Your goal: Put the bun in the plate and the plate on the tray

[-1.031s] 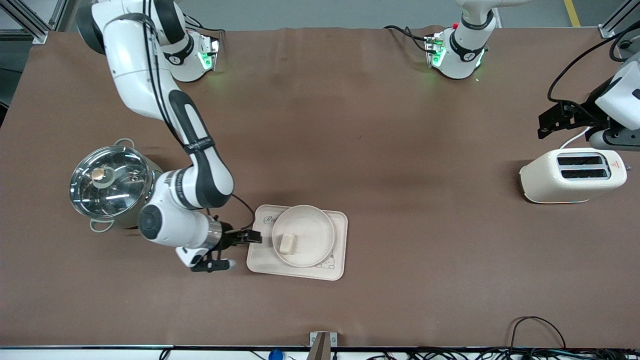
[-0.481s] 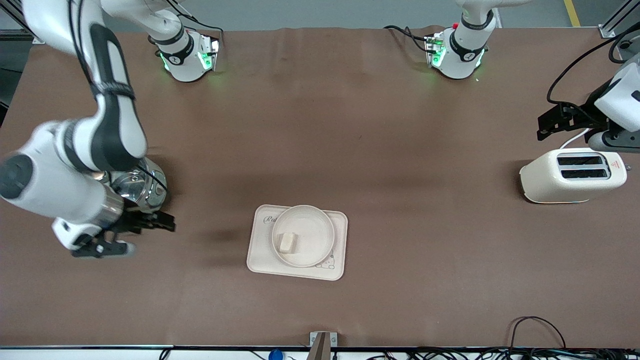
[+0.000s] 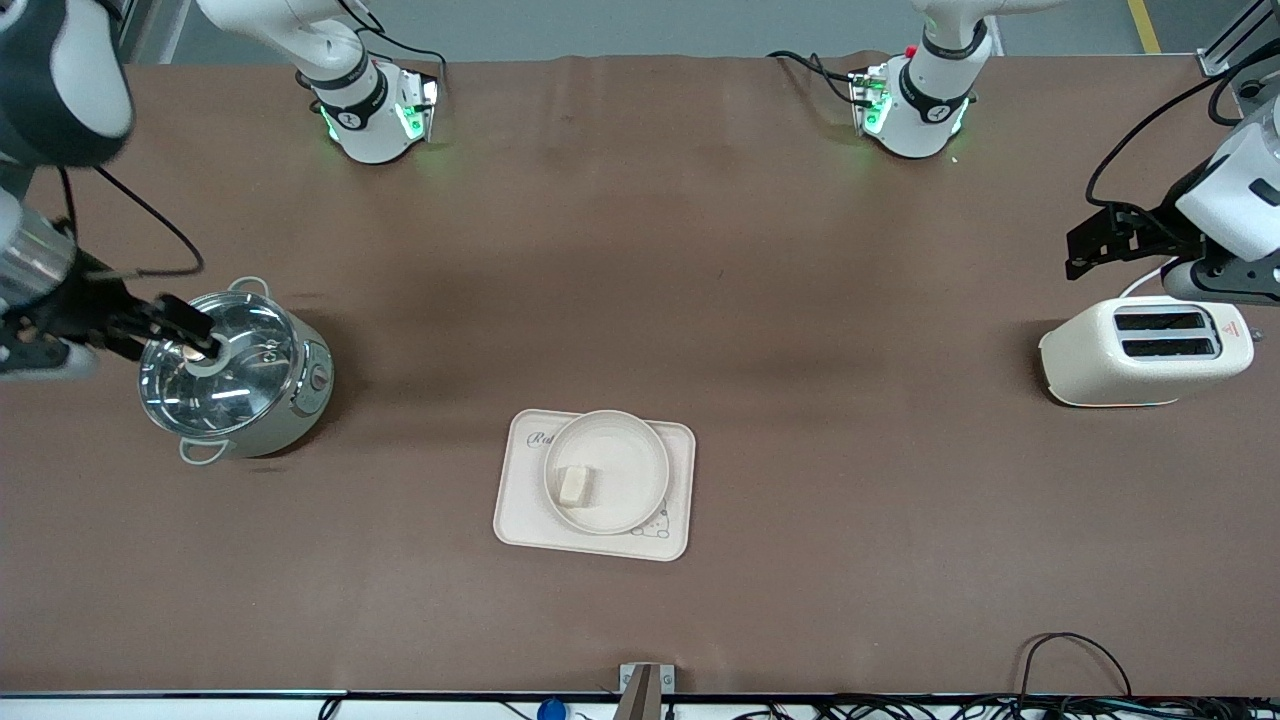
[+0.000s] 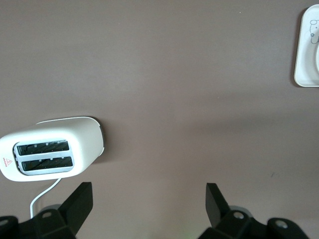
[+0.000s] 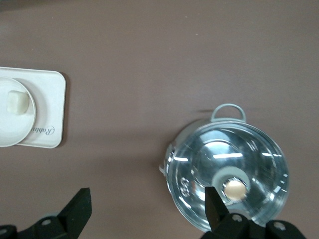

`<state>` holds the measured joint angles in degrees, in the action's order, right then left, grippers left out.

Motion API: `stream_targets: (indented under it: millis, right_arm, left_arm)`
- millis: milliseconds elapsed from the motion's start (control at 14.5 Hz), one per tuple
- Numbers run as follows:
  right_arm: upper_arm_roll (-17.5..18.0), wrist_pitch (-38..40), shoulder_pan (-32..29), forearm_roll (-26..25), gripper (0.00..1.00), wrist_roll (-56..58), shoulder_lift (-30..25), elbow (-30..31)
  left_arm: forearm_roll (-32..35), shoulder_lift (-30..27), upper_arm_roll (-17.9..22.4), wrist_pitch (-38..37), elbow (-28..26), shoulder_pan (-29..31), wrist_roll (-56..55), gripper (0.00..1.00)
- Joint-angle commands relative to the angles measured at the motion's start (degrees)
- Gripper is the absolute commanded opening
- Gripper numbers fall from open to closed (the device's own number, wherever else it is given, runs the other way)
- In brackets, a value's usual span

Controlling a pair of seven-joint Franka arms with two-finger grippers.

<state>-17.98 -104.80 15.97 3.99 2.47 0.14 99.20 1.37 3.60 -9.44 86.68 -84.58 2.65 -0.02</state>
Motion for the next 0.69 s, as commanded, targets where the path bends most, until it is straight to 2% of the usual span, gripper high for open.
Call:
stream_targets:
  millis: [0,206,412,550,619]
  right_arm:
    - [0.9,1.2,-0.4,-2.3,1.0,-0.6,-4.7,2.8]
    - [0.9,6.2,-0.8,-3.1,1.0,-0.6,-8.1,2.3]
    - [2.5,8.9,-4.0,-3.4,1.0,-0.7,-8.0,0.5]
    - [5.6,9.6,-7.4,-3.4,1.0,-0.7,-7.9,0.4]
    - [8.5,9.6,-10.3,-3.4,1.0,-0.3,-7.8,0.3]
  left_arm:
    - [-0.4,0.5,-0.1,-0.1,0.9,-0.4,0.7,1.0]
    - [-0.3,0.6,-0.1,-0.1,0.9,-0.9,-0.2,1.0]
    - [-0.1,0.6,0.0,-0.1,0.9,-0.7,0.7,1.0]
    - [-0.2,0.6,0.0,-0.1,0.9,-0.7,-0.2,1.0]
    - [0.0,0.6,0.0,-0.1,0.9,-0.9,-0.2,1.0]
